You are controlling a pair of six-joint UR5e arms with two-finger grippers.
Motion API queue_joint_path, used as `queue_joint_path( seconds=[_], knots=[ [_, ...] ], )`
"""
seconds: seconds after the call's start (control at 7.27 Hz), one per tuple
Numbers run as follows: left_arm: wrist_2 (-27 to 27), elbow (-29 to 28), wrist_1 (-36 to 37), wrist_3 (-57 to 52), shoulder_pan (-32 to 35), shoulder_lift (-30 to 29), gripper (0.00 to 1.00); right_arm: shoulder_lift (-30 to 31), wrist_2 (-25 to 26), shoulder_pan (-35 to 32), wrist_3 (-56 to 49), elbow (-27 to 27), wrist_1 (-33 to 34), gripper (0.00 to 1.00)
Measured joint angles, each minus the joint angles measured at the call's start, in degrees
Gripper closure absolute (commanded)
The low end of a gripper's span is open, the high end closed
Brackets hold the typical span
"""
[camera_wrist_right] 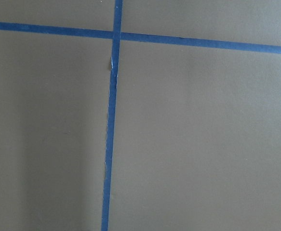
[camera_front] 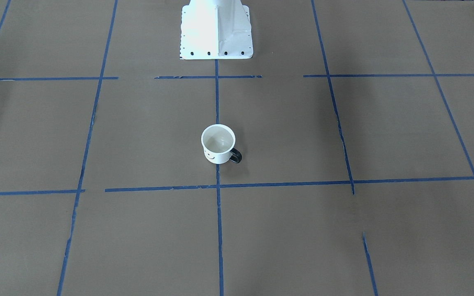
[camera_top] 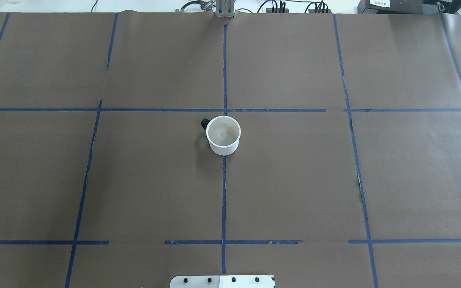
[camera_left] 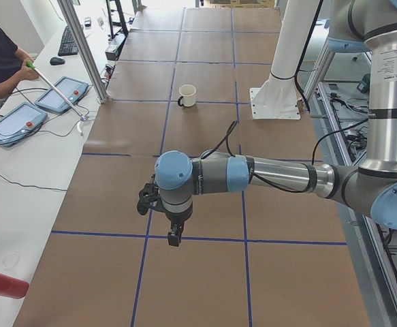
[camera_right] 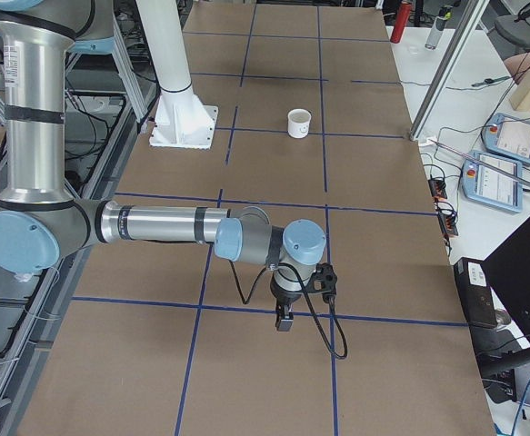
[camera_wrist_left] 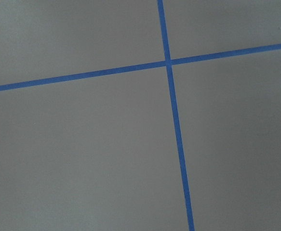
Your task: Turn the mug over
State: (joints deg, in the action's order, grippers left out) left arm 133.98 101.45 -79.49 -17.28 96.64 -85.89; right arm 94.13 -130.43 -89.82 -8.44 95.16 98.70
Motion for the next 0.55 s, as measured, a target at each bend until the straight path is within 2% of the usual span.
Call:
queue_joint_path(
  seconds=[0.55],
  knots=[
    [-0.2,-3.3,-9.1,0.7,-0.5,0.4,0.0,0.0,0.0,0.0,0.0,0.0,0.0,0.0]
  ],
)
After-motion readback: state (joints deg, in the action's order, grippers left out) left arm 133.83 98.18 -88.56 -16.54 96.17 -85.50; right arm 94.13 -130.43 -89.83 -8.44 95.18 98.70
